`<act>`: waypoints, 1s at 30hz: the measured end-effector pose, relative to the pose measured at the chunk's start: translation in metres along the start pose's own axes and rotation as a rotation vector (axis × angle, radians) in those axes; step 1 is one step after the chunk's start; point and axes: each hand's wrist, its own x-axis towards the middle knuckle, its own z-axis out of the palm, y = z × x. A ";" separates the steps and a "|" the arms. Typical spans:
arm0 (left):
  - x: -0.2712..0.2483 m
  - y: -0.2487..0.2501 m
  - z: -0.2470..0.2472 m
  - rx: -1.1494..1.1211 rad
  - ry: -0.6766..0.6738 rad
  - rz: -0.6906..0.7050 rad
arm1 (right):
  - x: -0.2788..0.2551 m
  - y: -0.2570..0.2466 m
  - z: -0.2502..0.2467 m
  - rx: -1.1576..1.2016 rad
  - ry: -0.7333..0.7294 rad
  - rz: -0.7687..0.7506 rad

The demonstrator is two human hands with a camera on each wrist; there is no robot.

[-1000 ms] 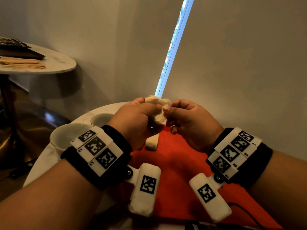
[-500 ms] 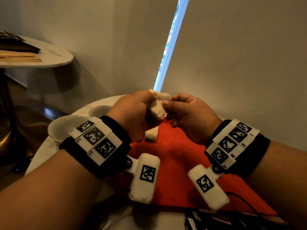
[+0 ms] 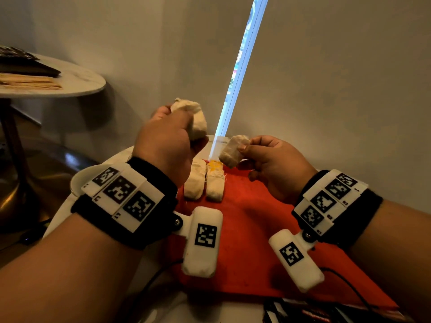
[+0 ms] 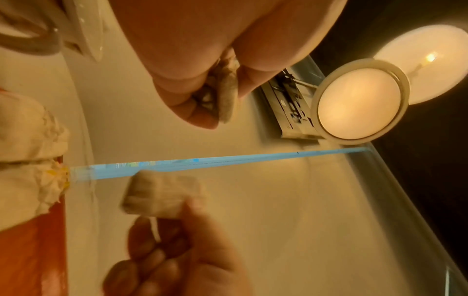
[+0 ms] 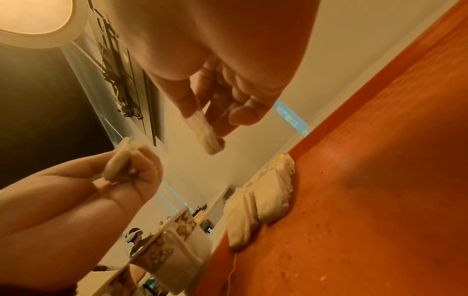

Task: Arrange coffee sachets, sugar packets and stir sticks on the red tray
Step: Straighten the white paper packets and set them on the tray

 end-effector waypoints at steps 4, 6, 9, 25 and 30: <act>0.002 0.001 -0.001 -0.037 0.006 -0.019 | 0.008 0.006 0.000 -0.237 -0.044 0.143; 0.002 -0.001 -0.001 -0.018 -0.005 -0.016 | 0.008 0.008 0.003 -0.382 -0.145 0.219; 0.005 -0.003 -0.002 -0.016 0.008 -0.033 | 0.007 0.011 0.012 -0.460 -0.256 0.289; 0.013 -0.010 -0.004 -0.018 -0.041 -0.029 | 0.018 0.024 0.026 -0.394 -0.145 0.384; 0.010 -0.012 -0.002 0.000 -0.081 -0.048 | 0.018 0.020 0.017 -0.384 -0.081 0.313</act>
